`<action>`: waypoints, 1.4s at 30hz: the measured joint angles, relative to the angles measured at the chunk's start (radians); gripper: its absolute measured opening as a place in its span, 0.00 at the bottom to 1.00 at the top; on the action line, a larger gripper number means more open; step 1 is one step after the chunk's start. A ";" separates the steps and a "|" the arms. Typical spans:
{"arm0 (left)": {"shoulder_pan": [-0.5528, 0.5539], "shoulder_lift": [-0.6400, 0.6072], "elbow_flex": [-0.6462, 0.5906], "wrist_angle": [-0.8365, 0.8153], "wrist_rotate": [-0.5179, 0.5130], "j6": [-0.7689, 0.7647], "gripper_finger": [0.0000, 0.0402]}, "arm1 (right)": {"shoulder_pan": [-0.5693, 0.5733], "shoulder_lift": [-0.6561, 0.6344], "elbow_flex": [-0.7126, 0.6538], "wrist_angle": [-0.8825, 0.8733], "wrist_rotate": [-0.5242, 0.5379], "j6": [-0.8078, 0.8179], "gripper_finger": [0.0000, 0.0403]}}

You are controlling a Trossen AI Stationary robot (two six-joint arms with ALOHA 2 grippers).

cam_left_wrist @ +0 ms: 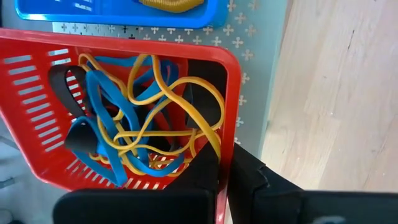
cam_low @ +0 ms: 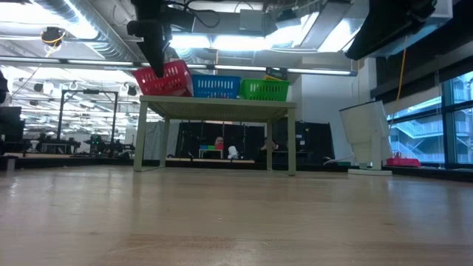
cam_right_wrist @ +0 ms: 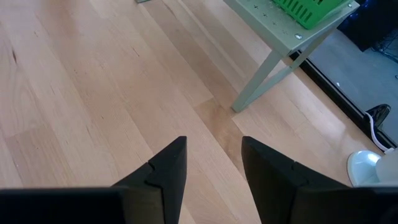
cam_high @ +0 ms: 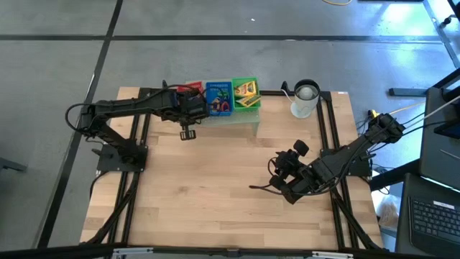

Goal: Pick & Place Office Desk Supplies
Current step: Put the red bin on the shelf, then return to Home Position

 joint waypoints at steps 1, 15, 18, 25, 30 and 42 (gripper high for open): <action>0.000 0.000 0.000 0.000 0.000 0.000 0.03 | 0.000 0.000 0.000 0.000 0.000 0.000 0.38; 0.000 0.000 0.000 0.001 -0.001 0.017 0.10 | 0.000 0.000 0.000 0.000 0.000 0.000 0.38; 0.000 0.000 0.000 0.013 -0.001 0.019 0.09 | 0.000 0.000 0.000 0.000 0.000 0.000 0.38; 0.000 0.000 0.000 0.050 0.005 0.020 0.13 | 0.000 0.000 0.000 0.000 0.000 -0.001 0.38; -0.001 0.000 0.000 0.049 0.008 0.013 0.21 | 0.000 0.000 0.000 0.000 -0.001 -0.001 0.38; -0.032 -0.010 0.000 0.016 -0.026 0.014 0.33 | 0.000 0.000 0.000 0.000 -0.030 -0.002 0.38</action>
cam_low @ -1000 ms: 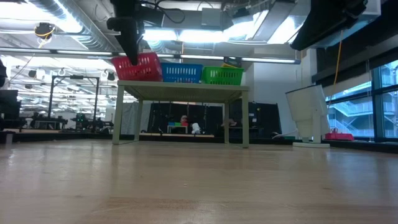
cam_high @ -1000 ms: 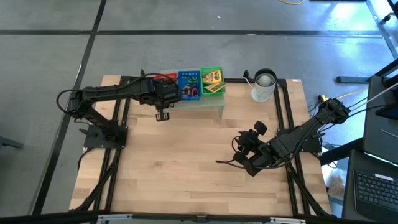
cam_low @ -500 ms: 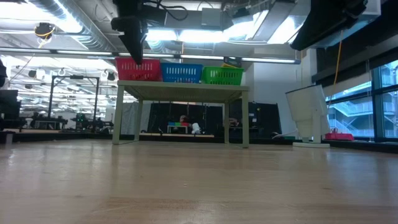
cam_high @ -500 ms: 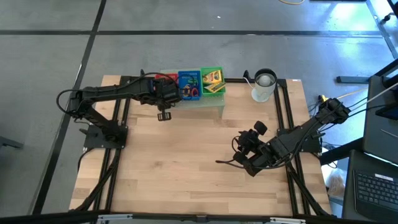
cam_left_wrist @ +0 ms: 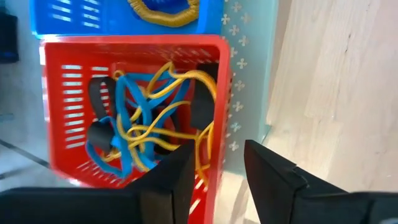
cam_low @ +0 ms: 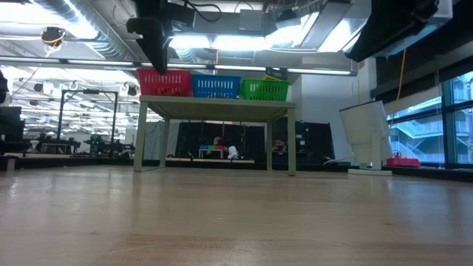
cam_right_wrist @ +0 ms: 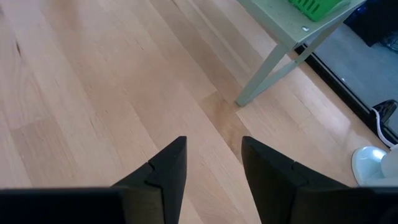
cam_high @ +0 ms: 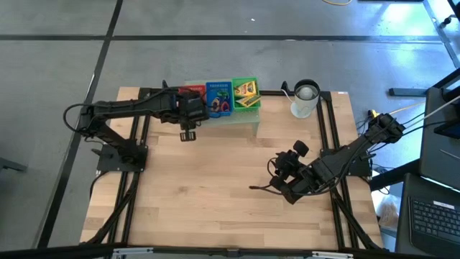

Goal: Pick & Place Office Desk Supplies
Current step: Return to Home Position

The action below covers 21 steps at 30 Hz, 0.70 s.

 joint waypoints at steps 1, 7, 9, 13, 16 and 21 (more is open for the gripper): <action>-0.005 -0.006 0.000 -0.007 -0.010 0.005 0.33 | 0.000 0.000 0.000 0.000 0.000 0.000 0.38; -0.037 -0.067 0.000 -0.010 -0.029 -0.008 0.31 | 0.000 0.000 0.000 0.000 0.000 0.000 0.38; -0.050 -0.095 0.000 -0.010 -0.028 -0.028 0.31 | 0.000 0.000 0.000 0.000 0.000 0.000 0.38; -0.081 -0.163 0.000 -0.010 0.011 -0.075 0.31 | 0.000 0.000 0.000 0.000 -0.036 0.004 0.38; -0.105 -0.211 0.001 -0.010 0.079 -0.162 0.31 | 0.000 0.000 0.000 0.000 -0.059 0.044 0.38; -0.142 -0.269 0.001 -0.008 0.203 -0.365 0.31 | 0.000 0.000 0.000 0.001 -0.155 -0.003 0.38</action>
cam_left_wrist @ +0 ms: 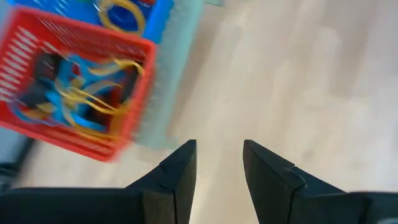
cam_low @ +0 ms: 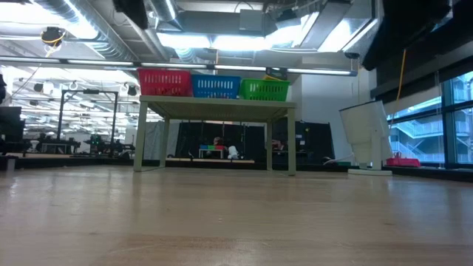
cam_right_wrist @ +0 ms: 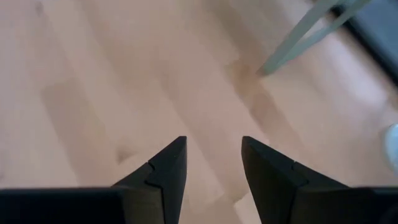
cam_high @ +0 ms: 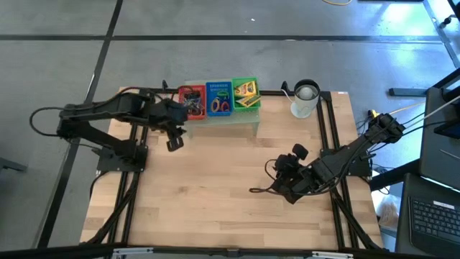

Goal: Pick & Place Office Desk Supplies
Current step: Return to Home Position

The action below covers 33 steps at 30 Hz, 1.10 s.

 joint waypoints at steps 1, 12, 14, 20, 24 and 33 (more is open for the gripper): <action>-0.007 -0.006 0.000 0.000 0.022 -0.048 0.31 | 0.000 0.000 0.000 0.002 -0.025 -0.007 0.38; -0.136 -0.030 -0.001 -0.007 -0.137 -0.256 0.31 | 0.016 0.000 0.000 0.078 -0.099 -0.057 0.38; -0.170 -0.060 -0.001 -0.007 -0.182 -0.271 0.31 | 0.028 0.000 0.000 0.103 -0.060 -0.085 0.38; -0.295 -0.213 -0.106 0.122 -0.233 -0.303 0.32 | 0.070 -0.013 -0.078 0.268 0.007 -0.205 0.38; -0.362 -0.344 -0.305 0.356 -0.202 -0.257 0.31 | 0.067 -0.052 -0.243 0.510 -0.007 -0.250 0.38; -0.317 -0.587 -0.680 0.931 0.057 -0.009 0.31 | -0.073 -0.257 -0.667 1.333 -0.307 -0.585 0.38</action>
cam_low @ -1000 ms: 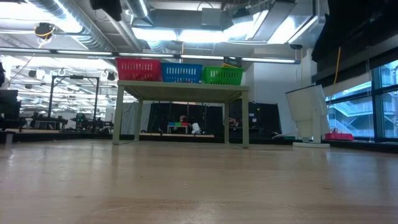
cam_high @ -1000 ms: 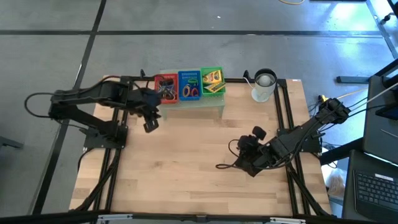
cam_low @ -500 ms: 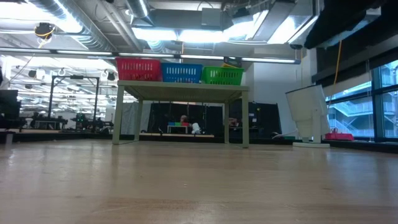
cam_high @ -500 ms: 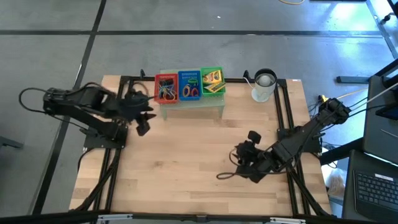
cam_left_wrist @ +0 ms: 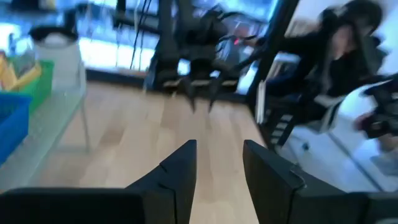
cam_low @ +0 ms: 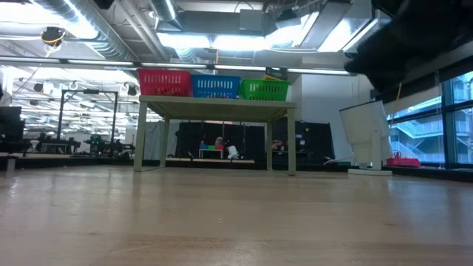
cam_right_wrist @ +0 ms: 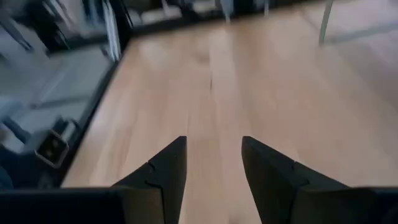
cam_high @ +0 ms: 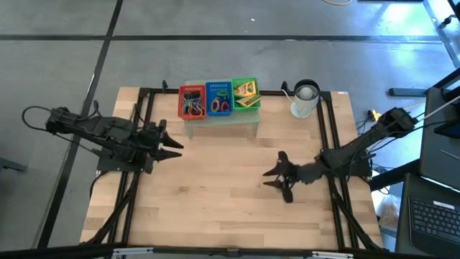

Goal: Pick & Place Office Desk Supplies
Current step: Return to Home Position

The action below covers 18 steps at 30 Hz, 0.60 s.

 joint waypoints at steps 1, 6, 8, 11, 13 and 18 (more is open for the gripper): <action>0.010 -0.026 -0.030 0.039 0.021 0.018 0.31 | -0.021 -0.027 -0.034 0.048 -0.016 -0.017 0.38; 0.051 -0.144 -0.154 0.149 0.048 0.032 0.31 | -0.092 -0.153 -0.160 0.083 -0.025 0.019 0.38; 0.063 -0.184 -0.205 0.189 0.044 0.032 0.31 | -0.104 -0.184 -0.185 0.084 -0.024 0.023 0.38; 0.074 -0.233 -0.302 0.276 0.036 0.039 0.31 | -0.112 -0.214 -0.204 0.084 -0.011 0.016 0.38; 0.080 -0.262 -0.371 0.346 0.020 0.049 0.31 | -0.114 -0.223 -0.207 0.084 0.011 -0.001 0.38; 0.099 -0.315 -0.528 0.538 0.006 0.070 0.31 | -0.131 -0.240 -0.207 0.083 0.017 -0.053 0.38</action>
